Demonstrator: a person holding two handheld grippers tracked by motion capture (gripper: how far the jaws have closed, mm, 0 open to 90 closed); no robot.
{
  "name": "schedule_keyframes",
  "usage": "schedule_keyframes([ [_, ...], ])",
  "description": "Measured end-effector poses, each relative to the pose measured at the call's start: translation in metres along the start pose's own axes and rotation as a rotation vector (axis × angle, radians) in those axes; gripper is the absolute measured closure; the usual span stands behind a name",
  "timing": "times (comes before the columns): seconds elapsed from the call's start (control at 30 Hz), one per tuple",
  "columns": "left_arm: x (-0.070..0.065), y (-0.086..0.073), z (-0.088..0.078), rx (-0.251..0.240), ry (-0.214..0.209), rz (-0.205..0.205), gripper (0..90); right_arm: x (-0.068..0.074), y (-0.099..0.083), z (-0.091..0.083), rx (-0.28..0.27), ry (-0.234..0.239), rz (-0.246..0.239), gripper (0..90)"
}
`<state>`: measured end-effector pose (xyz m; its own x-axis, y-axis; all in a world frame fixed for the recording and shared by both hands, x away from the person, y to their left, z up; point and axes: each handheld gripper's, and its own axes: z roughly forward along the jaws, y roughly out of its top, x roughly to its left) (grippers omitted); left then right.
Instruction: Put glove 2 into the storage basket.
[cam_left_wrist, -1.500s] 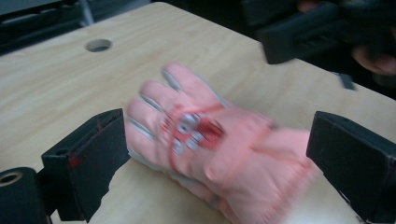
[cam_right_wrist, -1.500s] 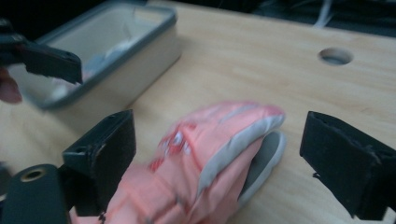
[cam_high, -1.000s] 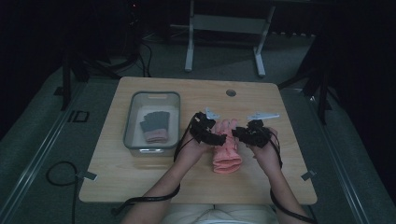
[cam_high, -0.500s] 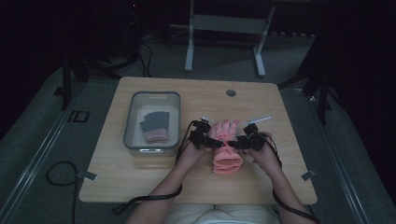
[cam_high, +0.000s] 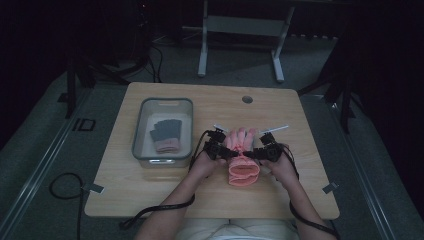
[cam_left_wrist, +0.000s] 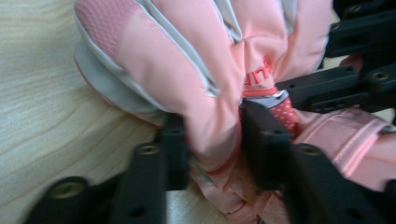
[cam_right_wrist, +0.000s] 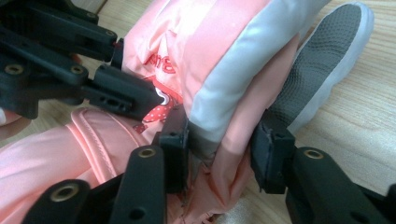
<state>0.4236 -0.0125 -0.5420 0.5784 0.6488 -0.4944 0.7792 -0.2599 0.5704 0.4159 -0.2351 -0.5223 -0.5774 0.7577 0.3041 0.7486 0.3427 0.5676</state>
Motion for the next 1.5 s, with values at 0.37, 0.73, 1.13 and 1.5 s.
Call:
schedule_keyframes([
  [0.37,-0.015,0.009,-0.020,-0.038,0.031,0.019,74.8,0.007,0.005,-0.013,-0.049,0.010,0.014,65.5],
  [0.73,-0.036,0.027,-0.057,-0.101,0.030,0.062,76.3,0.022,0.022,-0.042,-0.132,0.030,-0.010,66.2],
  [1.13,-0.044,0.046,-0.102,-0.159,0.079,0.091,76.2,0.047,0.058,-0.062,-0.183,0.038,-0.075,66.2],
  [1.5,-0.037,0.050,-0.152,-0.201,0.152,0.084,76.1,0.081,0.096,-0.059,-0.201,0.064,-0.139,66.1],
])
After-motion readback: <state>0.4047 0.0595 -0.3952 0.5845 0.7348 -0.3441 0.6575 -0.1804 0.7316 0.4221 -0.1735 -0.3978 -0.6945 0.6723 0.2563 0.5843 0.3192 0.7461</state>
